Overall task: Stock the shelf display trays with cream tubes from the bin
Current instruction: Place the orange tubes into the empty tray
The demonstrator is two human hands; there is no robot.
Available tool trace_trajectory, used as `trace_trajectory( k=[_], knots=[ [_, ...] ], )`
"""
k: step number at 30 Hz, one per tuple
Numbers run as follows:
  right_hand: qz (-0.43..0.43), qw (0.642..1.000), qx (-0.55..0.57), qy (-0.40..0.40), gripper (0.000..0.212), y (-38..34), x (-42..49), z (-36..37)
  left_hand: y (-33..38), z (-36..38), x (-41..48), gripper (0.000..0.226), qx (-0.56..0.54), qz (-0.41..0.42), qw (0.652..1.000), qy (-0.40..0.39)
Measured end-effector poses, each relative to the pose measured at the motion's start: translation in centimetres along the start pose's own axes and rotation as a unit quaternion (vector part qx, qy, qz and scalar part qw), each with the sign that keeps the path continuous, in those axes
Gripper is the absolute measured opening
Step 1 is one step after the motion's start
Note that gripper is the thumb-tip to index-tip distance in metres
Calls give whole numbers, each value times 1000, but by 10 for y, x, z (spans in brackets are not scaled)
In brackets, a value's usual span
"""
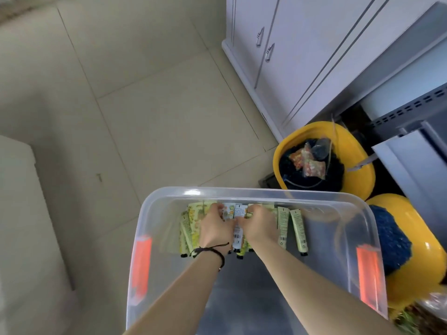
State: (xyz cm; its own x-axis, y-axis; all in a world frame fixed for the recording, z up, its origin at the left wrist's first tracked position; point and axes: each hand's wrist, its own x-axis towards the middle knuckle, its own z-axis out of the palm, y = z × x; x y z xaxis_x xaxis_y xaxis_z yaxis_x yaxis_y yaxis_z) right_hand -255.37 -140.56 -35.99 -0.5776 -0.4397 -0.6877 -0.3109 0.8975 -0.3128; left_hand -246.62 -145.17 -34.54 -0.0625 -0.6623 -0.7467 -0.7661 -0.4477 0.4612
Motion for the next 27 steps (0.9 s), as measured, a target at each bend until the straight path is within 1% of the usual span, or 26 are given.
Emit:
trace_trajectory(
  k=[2, 6, 10, 12, 15, 18, 20, 22, 24, 26, 27],
  knots=[
    [7, 998, 62, 5, 19, 3, 4, 6, 2, 4, 3, 46, 0, -10, 1000, -1],
    [7, 990, 140, -13, 24, 13, 10, 10, 3, 5, 7, 53, -9, -22, 1000, -17],
    [-3, 974, 228, -17, 21, 19, 7, 0, -1, 1, 8, 55, -1, -21, 999, -38],
    [4, 967, 251, -47, 22, 21, 4, -5, -3, -1, 8, 55, -2, -17, 999, -43],
    [19, 945, 313, -96, 23, 24, 5, -6, -7, -4, 5, 54, 3, -5, 999, -45],
    [41, 933, 337, -117, 27, 26, 5, -8, -11, -8, 3, 52, -11, 4, 999, -43],
    [32, 929, 348, -118, 27, 26, 4, -9, -12, -12, 2, 53, -11, 10, 999, -40],
    [30, 921, 368, -127, 32, 28, 3, -8, -12, -15, 1, 54, -16, 16, 999, -34],
    [35, 913, 383, -133, 29, 30, 3, -10, -12, -18, 1, 56, -29, 14, 999, -31],
    [33, 918, 375, -126, 20, 30, 1, -13, -13, -21, 1, 58, -35, 9, 999, -35],
    [31, 928, 353, -117, 21, 30, 0, -14, -14, -22, 1, 58, -39, 6, 998, -38]
  ],
)
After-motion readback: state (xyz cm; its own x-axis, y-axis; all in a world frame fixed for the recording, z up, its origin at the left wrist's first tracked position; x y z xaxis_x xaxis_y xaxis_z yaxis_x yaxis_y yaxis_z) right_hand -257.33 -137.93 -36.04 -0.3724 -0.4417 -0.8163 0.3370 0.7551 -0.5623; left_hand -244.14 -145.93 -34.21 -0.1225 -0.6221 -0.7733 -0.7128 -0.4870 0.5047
